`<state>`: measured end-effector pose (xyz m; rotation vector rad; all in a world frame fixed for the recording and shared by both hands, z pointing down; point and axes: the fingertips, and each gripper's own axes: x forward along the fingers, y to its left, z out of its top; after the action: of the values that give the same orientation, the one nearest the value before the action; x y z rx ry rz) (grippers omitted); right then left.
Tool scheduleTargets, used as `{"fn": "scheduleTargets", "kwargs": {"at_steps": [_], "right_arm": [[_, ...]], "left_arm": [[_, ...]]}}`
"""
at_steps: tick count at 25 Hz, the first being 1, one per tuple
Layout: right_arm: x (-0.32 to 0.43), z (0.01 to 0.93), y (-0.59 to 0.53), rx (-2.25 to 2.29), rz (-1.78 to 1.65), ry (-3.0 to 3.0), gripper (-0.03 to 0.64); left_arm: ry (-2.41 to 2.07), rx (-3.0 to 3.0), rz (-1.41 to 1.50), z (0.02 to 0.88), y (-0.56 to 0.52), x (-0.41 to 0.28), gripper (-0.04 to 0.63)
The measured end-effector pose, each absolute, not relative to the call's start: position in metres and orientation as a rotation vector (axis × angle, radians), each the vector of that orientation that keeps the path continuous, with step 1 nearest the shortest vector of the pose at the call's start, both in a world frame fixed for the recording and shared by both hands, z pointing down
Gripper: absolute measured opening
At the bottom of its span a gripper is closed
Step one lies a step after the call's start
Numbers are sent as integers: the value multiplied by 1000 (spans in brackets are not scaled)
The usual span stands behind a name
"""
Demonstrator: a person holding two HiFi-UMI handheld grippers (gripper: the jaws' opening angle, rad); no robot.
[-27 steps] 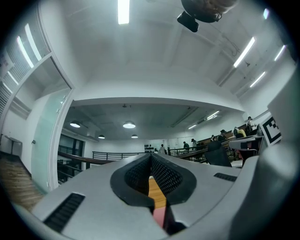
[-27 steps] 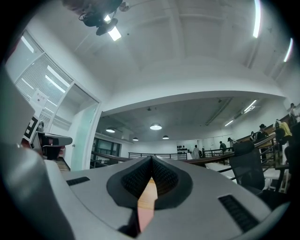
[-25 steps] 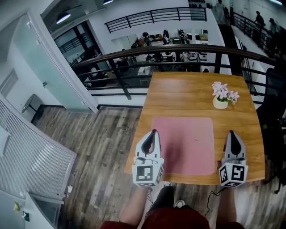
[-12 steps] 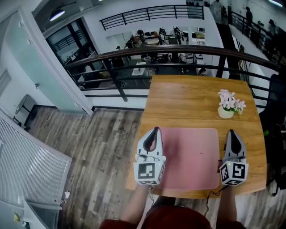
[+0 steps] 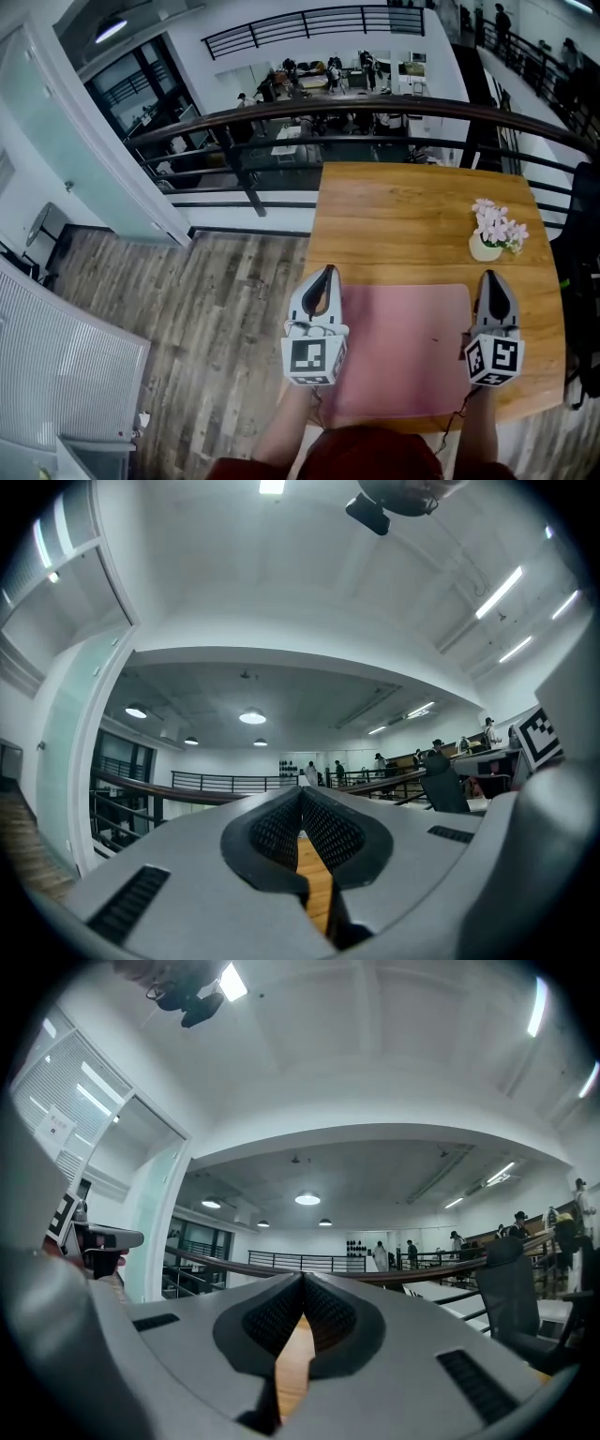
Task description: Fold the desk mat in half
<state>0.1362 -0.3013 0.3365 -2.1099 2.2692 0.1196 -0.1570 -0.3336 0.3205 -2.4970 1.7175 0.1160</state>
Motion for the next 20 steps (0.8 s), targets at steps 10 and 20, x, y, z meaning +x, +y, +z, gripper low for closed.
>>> {"fn": "scheduleTargets", "kwargs": {"at_steps": [10,20], "right_arm": [[150,351,-333,-2103,75,2287,8],[182,382,-358,-2069,-6,2341,8]], "left_arm": [[1701,-2549,96,333,-373,-134,18],[1732,-2560,3,363,-388,-103,18]]}}
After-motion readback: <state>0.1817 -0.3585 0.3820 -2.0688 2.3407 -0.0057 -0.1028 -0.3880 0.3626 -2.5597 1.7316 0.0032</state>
